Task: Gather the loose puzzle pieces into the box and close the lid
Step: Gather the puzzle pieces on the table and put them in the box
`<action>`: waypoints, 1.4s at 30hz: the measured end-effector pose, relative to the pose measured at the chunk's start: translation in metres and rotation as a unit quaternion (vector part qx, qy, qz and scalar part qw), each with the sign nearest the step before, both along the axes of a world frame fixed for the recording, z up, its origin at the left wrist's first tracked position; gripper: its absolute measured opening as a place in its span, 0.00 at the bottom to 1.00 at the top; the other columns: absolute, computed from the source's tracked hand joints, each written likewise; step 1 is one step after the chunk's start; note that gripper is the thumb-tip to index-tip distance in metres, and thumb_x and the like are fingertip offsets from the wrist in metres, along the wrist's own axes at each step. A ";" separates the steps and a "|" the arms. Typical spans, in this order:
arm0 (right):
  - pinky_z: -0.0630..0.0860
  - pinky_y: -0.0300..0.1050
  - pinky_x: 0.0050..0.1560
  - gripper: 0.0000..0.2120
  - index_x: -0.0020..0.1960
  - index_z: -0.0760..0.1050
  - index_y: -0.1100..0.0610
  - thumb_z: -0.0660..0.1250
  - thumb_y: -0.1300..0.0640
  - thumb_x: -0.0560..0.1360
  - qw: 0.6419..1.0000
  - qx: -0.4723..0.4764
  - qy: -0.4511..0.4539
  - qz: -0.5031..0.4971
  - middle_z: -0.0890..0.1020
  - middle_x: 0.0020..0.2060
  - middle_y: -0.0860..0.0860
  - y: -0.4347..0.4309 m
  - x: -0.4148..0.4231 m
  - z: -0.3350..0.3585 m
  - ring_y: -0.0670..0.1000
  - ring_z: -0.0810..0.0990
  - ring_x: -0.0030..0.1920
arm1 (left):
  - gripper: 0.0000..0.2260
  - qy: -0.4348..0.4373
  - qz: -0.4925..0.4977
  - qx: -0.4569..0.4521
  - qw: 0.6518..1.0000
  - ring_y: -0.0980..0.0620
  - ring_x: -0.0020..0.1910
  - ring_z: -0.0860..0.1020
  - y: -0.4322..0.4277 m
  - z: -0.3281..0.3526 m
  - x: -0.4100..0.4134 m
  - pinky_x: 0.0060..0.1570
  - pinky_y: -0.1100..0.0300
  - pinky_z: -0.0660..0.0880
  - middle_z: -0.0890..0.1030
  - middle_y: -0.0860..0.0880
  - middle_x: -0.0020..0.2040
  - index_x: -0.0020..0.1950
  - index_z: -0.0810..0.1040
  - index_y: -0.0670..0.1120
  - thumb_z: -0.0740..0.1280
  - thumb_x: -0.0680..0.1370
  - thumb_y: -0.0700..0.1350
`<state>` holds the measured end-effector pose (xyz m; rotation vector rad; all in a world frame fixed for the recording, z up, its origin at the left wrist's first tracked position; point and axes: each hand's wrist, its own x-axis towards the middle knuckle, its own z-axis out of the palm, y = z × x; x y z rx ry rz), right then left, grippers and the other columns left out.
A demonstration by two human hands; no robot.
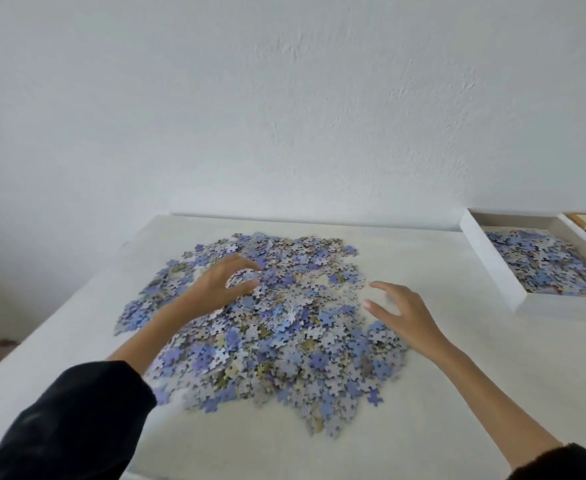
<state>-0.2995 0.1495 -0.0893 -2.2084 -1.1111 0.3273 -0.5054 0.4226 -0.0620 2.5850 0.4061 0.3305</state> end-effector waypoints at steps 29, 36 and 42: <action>0.45 0.68 0.68 0.58 0.68 0.29 0.37 0.63 0.24 0.52 0.975 -0.206 -0.083 -0.001 0.32 0.72 0.50 0.084 -0.073 -0.013 0.60 0.32 0.72 | 0.57 0.168 -0.029 0.042 0.985 0.43 0.76 0.45 0.026 -0.043 -0.013 0.69 0.36 0.43 0.41 0.52 0.77 0.70 0.30 0.66 0.51 0.48 0.84; 0.46 0.73 0.66 0.59 0.69 0.30 0.36 0.64 0.24 0.53 0.969 -0.233 -0.073 0.041 0.31 0.72 0.51 0.107 -0.069 -0.007 0.59 0.30 0.71 | 0.63 0.203 0.001 0.031 0.979 0.42 0.75 0.45 0.024 -0.033 -0.002 0.68 0.34 0.46 0.42 0.50 0.77 0.74 0.32 0.56 0.57 0.48 0.80; 0.46 0.71 0.67 0.55 0.72 0.35 0.36 0.61 0.23 0.55 0.952 -0.280 -0.090 0.085 0.35 0.74 0.49 0.113 -0.058 -0.006 0.58 0.33 0.73 | 0.62 0.187 -0.016 0.051 0.981 0.46 0.74 0.47 0.031 -0.032 -0.003 0.67 0.32 0.46 0.48 0.55 0.75 0.75 0.49 0.61 0.50 0.43 0.84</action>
